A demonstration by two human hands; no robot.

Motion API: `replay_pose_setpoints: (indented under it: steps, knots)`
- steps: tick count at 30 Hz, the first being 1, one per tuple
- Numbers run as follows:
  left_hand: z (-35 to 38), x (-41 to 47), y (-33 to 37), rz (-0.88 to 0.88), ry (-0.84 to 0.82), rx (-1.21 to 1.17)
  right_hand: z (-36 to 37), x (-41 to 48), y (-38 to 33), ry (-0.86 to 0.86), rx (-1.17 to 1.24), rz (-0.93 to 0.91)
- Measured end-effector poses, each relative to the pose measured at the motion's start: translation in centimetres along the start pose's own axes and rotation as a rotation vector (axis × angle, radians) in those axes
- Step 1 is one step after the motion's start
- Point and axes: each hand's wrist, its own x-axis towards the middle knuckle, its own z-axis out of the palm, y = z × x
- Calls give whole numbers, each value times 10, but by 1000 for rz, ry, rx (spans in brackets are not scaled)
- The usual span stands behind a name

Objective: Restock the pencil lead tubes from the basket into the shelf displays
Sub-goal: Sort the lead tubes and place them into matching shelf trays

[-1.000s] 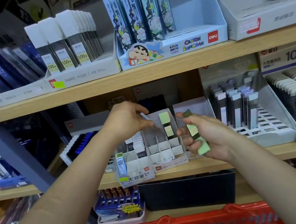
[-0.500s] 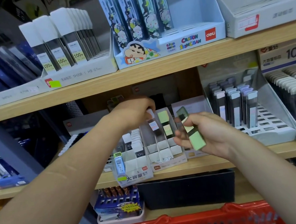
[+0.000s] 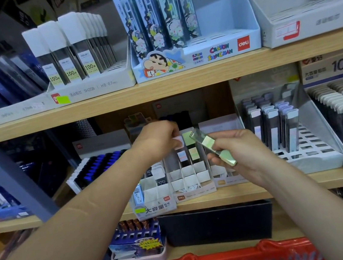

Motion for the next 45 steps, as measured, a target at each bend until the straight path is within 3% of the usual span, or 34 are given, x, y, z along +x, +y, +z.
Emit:
replay_pose_setpoints:
  steps: [8, 22, 31, 34, 36, 39, 41, 45]
  knots:
    - [6, 3, -1, 25, 28, 9, -3, 5, 3, 74, -25, -119]
    - [12, 0, -8, 92, 139, 265, 2, 1, 6, -92, -21, -117]
    - [19, -1, -12, 60, 169, 135, 2, -1, 11, -66, -173, -130]
    - [16, -8, -9, 34, 292, -65, 3, -1, 11, -54, -174, -137]
    - [7, -18, 2, -15, 341, -442, 2, 1, 12, -42, -173, -140]
    - [-4, -33, 19, -38, 122, -951, 1, 3, 11, -77, -194, -157]
    - [-6, -40, 24, -52, 69, -1034, 1, 2, 10, -102, -207, -166]
    - [-2, -40, 23, -124, 140, -1141, -6, 0, 6, -84, -310, -199]
